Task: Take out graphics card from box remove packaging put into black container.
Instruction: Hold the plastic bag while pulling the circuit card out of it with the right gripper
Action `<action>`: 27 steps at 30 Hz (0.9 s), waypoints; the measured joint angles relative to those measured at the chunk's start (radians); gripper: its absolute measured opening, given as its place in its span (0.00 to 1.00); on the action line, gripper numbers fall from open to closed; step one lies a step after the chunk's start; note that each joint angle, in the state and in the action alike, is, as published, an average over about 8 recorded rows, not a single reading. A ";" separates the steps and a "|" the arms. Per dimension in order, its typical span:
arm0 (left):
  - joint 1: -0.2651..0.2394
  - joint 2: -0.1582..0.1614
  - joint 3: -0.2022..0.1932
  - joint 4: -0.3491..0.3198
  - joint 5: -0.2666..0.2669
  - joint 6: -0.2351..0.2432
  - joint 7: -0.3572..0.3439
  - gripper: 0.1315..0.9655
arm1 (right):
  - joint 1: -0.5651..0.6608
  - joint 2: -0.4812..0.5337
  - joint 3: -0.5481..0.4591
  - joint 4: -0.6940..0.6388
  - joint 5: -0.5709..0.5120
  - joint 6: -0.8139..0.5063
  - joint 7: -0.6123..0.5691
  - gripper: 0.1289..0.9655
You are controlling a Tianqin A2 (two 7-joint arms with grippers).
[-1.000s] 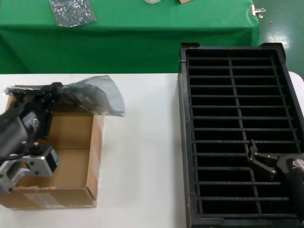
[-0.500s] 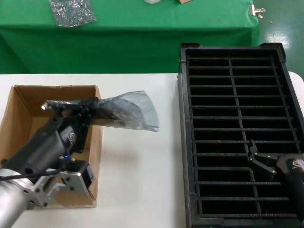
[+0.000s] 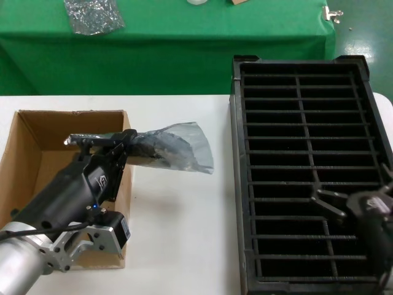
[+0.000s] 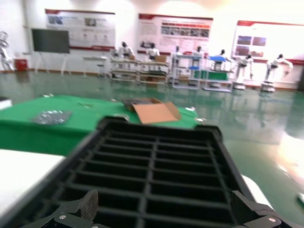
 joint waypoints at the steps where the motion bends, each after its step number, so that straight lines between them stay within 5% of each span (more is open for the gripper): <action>1: 0.000 0.000 0.000 0.000 0.000 0.000 0.000 0.01 | 0.007 0.001 -0.012 0.004 0.001 -0.001 0.001 1.00; 13: 0.000 0.000 0.000 0.000 0.000 0.000 0.000 0.01 | 0.141 0.104 -0.300 0.083 0.086 0.073 -0.002 0.94; 27: 0.000 0.000 0.000 0.000 0.000 0.000 0.000 0.01 | 0.408 0.329 -0.696 0.111 0.457 0.265 -0.188 0.78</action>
